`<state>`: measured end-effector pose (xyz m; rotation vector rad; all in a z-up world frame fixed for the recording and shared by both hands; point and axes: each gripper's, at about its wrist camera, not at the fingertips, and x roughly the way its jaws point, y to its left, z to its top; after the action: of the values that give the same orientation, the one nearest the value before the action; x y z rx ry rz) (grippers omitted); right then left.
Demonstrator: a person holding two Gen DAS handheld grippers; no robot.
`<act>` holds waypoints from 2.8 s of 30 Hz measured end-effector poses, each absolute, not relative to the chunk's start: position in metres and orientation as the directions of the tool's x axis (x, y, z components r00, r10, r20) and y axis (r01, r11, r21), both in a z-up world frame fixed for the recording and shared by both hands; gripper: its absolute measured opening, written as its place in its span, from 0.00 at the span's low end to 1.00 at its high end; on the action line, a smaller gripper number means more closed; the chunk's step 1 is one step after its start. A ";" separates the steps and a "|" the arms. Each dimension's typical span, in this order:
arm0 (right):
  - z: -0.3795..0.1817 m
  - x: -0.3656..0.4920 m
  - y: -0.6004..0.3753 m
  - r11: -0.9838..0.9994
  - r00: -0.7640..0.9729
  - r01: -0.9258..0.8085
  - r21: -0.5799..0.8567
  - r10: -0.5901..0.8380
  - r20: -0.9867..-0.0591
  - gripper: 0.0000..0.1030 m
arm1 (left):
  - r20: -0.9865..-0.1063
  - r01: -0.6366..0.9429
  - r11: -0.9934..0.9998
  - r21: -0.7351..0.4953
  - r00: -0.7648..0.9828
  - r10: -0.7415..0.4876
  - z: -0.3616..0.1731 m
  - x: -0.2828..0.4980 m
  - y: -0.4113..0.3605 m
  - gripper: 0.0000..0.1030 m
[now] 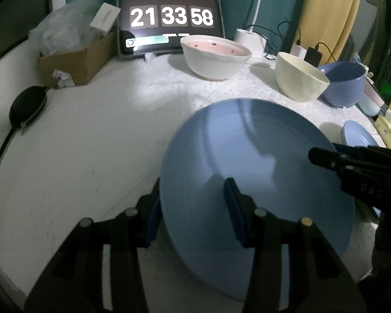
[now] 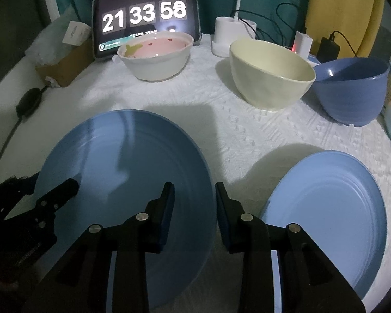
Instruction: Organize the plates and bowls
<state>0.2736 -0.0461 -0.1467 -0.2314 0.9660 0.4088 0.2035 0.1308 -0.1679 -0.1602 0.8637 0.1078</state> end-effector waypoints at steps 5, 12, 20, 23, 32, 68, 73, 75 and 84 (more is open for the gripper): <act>-0.141 0.268 -0.051 0.902 0.516 -0.431 -0.011 0.236 -0.823 0.32 | -0.755 -0.148 0.984 -0.094 0.655 0.026 -0.164 0.197 0.125 0.45; -0.129 0.258 -0.058 0.904 0.543 -0.427 -0.014 0.245 -0.804 0.32 | -0.739 -0.145 0.985 -0.093 0.673 0.029 -0.153 0.189 0.119 0.45; -0.115 0.245 -0.067 0.903 0.573 -0.429 -0.016 0.258 -0.778 0.32 | -0.707 -0.138 0.987 -0.081 0.706 0.040 -0.135 0.179 0.112 0.45; -0.109 0.240 -0.070 0.902 0.585 -0.431 -0.015 0.266 -0.766 0.32 | -0.698 -0.135 0.988 -0.077 0.715 0.044 -0.130 0.177 0.110 0.45; -0.095 0.230 -0.083 0.908 0.615 -0.418 -0.008 0.277 -0.738 0.32 | -0.678 -0.120 0.991 -0.064 0.734 0.045 -0.118 0.170 0.098 0.45; -0.075 0.223 -0.160 0.945 0.681 -0.321 0.068 0.280 -0.677 0.32 | -0.654 -0.021 1.000 0.012 0.756 0.023 -0.094 0.173 0.021 0.45; -0.077 0.227 -0.174 0.950 0.682 -0.302 0.081 0.275 -0.677 0.32 | -0.659 -0.005 1.000 0.024 0.752 0.020 -0.095 0.176 0.007 0.45; -0.078 0.227 -0.180 0.951 0.682 -0.297 0.087 0.274 -0.678 0.33 | -0.662 0.001 1.000 0.029 0.749 0.019 -0.096 0.178 0.002 0.45; -0.086 0.233 -0.203 0.956 0.680 -0.272 0.113 0.274 -0.681 0.33 | -0.677 0.023 0.998 0.051 0.736 0.017 -0.099 0.188 -0.020 0.45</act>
<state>0.2335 -0.2030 -0.0856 0.0026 0.7645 0.3063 0.1876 -0.0198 -0.0992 0.0571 0.7436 -0.0034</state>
